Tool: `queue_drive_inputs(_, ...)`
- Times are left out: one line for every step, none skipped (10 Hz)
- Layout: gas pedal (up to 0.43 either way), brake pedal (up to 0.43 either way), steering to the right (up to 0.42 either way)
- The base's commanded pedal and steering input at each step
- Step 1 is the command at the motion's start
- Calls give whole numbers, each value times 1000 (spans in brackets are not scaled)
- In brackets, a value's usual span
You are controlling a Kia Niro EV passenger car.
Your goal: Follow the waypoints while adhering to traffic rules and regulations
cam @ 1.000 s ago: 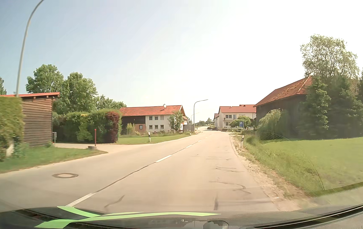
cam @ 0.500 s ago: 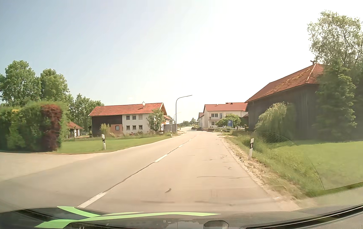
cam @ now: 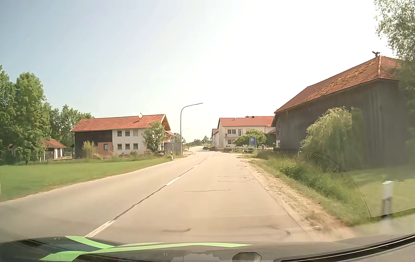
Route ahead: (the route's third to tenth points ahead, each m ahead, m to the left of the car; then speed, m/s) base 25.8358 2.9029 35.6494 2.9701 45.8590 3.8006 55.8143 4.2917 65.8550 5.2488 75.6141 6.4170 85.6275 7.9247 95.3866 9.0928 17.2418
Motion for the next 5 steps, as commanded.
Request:
queue_drive_inputs(169, 0, 10)
queue_drive_inputs(177, 0, 6)
queue_drive_inputs(189, 0, 6)
queue_drive_inputs(197, 0, 6)
queue_drive_inputs(197, 0, 4)
